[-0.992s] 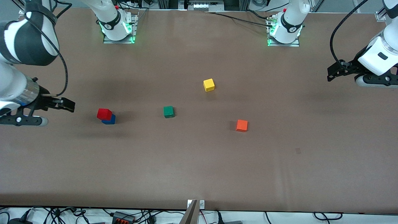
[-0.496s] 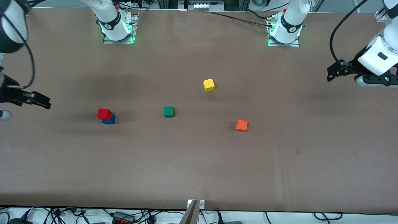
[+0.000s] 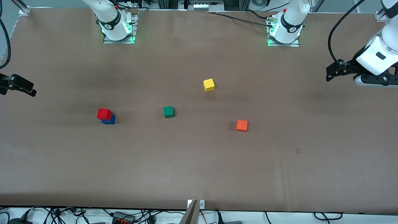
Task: Pass red block to right arm, stack on blue
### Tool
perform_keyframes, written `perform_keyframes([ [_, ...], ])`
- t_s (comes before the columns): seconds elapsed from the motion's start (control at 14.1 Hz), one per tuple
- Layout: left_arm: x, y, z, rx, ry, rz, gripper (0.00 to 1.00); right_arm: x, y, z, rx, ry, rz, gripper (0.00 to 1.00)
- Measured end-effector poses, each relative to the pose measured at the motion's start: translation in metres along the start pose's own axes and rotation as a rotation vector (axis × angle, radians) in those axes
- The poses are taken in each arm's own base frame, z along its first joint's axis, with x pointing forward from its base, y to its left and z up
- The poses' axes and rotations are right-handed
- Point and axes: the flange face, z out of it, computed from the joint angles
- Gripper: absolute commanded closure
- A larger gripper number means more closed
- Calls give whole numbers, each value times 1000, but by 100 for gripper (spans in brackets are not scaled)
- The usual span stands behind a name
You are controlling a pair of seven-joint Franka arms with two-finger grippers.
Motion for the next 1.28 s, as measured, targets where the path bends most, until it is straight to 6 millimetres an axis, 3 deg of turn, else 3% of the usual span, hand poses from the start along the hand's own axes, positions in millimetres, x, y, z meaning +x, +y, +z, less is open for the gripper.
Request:
perform_keyframes([
  [0.21,0,0,0,0,0,1,0,-13,0,11,4,-31,-1,0],
  [0.43,-1,0,1,0,-13,1,0,-41,1,24,10,-35,-2,0],
  [0.64,-2,0,1,0,-13,1,0,-62,1,21,14,-36,-3,0],
  [1.28,-2,1,0,0,-15,2,0,-65,-1,20,14,-37,-7,0],
])
